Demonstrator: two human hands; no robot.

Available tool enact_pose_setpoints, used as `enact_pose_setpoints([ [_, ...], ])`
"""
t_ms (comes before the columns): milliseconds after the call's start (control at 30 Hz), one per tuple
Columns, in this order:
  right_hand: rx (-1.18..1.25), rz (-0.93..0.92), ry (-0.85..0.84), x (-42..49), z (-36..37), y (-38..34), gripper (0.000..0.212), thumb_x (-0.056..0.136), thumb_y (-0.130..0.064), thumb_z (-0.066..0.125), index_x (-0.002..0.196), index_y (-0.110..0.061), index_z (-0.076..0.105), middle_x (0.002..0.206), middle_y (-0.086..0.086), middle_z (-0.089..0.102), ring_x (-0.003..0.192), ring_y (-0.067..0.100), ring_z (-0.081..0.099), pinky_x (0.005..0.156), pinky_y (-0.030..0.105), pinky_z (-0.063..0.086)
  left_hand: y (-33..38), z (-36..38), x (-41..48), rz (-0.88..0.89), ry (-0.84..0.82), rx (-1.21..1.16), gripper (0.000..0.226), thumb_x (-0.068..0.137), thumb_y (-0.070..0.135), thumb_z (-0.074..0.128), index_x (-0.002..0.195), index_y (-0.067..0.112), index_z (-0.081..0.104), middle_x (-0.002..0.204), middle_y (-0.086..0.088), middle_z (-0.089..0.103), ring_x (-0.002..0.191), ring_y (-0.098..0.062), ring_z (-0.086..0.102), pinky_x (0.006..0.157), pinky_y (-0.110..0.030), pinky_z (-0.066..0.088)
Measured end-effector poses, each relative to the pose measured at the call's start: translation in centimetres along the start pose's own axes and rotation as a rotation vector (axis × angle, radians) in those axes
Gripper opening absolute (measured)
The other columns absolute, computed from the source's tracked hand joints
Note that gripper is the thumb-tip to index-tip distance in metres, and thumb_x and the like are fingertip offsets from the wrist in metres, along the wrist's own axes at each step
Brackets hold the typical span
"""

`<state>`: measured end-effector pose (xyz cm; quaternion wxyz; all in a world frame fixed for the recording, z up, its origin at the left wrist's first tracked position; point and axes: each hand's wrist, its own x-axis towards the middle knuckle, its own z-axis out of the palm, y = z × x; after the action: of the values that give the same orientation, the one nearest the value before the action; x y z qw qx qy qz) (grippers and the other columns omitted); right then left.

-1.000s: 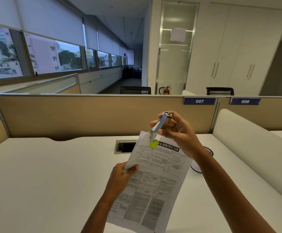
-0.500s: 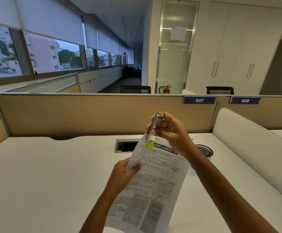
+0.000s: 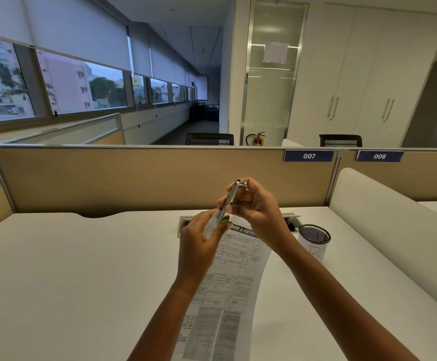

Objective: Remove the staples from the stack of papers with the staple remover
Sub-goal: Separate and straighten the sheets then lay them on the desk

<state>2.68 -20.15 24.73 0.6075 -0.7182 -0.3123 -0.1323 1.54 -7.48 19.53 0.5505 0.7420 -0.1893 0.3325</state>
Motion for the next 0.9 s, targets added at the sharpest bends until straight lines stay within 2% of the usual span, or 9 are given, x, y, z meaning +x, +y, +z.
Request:
enact_pose_setpoints([
  [200,-0.042,-0.016,0.086,0.4,0.9,0.5,0.032,0.079,0.011,0.056,0.09,-0.018,0.05,0.08,0.001,0.065,0.08,0.022,0.066,0.081,0.039,0.056,-0.4,1.1,-0.3,-0.003,0.119,0.067,0.022,0.079,0.014,0.062,0.1,0.006,0.063,0.089,0.008,0.061,0.079,-0.005,0.058,0.067,-0.005,0.045],
  [300,-0.052,-0.011,0.084,0.5,0.5,0.7,0.028,0.079,0.01,0.056,0.092,-0.014,0.05,0.081,0.001,0.065,0.082,0.022,0.066,0.082,0.039,0.055,-0.8,0.8,0.3,-0.058,-0.01,-0.017,0.018,0.079,0.019,0.062,0.096,0.018,0.059,0.079,0.013,0.061,0.07,-0.005,0.06,0.06,-0.003,0.045],
  [400,-0.05,-0.013,0.059,0.4,0.2,1.0,0.03,0.08,0.01,0.055,0.093,-0.016,0.049,0.084,0.002,0.065,0.086,0.023,0.065,0.084,0.038,0.055,-1.2,0.5,0.7,-0.077,-0.113,-0.022,0.035,0.077,0.02,0.065,0.11,0.019,0.055,0.085,0.021,0.059,0.076,0.001,0.059,0.062,-0.001,0.043],
  [500,0.017,-0.023,0.063,0.1,0.4,1.6,0.035,0.08,0.014,0.053,0.093,-0.018,0.048,0.091,0.005,0.064,0.09,0.023,0.064,0.086,0.038,0.053,-1.7,0.6,0.8,-0.106,-0.081,-0.006,0.044,0.077,0.017,0.065,0.119,0.016,0.052,0.096,0.015,0.06,0.083,0.001,0.059,0.065,-0.001,0.044],
  [600,0.111,-0.072,0.163,-0.2,0.5,2.0,0.038,0.08,0.017,0.049,0.095,-0.017,0.047,0.097,0.006,0.064,0.094,0.018,0.064,0.086,0.035,0.054,-2.3,0.5,0.9,-0.184,-0.013,-0.046,0.041,0.081,0.009,0.06,0.12,0.018,0.052,0.102,-0.001,0.065,0.084,-0.009,0.063,0.063,-0.008,0.05],
  [667,0.151,-0.119,0.28,-0.3,0.0,2.1,0.039,0.08,0.017,0.048,0.096,-0.019,0.048,0.098,0.005,0.063,0.091,0.011,0.067,0.081,0.026,0.055,-2.9,0.2,0.7,-0.277,0.056,-0.042,0.035,0.082,0.006,0.058,0.116,0.016,0.055,0.103,-0.011,0.065,0.086,-0.022,0.065,0.067,-0.024,0.057],
  [733,0.135,-0.128,0.419,-0.6,-0.9,2.3,0.037,0.082,0.013,0.049,0.098,-0.021,0.048,0.097,0.003,0.064,0.088,0.005,0.067,0.077,0.02,0.055,-3.4,-0.3,0.5,-0.338,0.14,-0.031,0.02,0.082,0.009,0.058,0.102,0.012,0.061,0.092,-0.011,0.068,0.081,-0.028,0.066,0.066,-0.037,0.058],
  [800,-0.012,-0.071,0.557,-1.1,-2.0,3.2,0.03,0.085,0.003,0.052,0.104,-0.02,0.05,0.094,0.001,0.063,0.084,0.004,0.064,0.072,0.015,0.053,-3.8,-0.7,0.2,-0.369,0.206,-0.026,0.006,0.084,0.014,0.057,0.082,0.016,0.061,0.072,-0.005,0.066,0.069,-0.026,0.065,0.054,-0.03,0.055],
  [900,-0.309,0.117,0.631,-2.9,-3.6,6.2,0.031,0.088,-0.011,0.054,0.119,-0.012,0.049,0.088,-0.002,0.06,0.077,0.007,0.058,0.06,0.009,0.048,-4.5,-1.2,-0.1,-0.418,0.257,-0.036,0.014,0.085,0.018,0.056,0.072,0.012,0.058,0.066,-0.008,0.063,0.063,-0.027,0.063,0.051,-0.028,0.052],
])
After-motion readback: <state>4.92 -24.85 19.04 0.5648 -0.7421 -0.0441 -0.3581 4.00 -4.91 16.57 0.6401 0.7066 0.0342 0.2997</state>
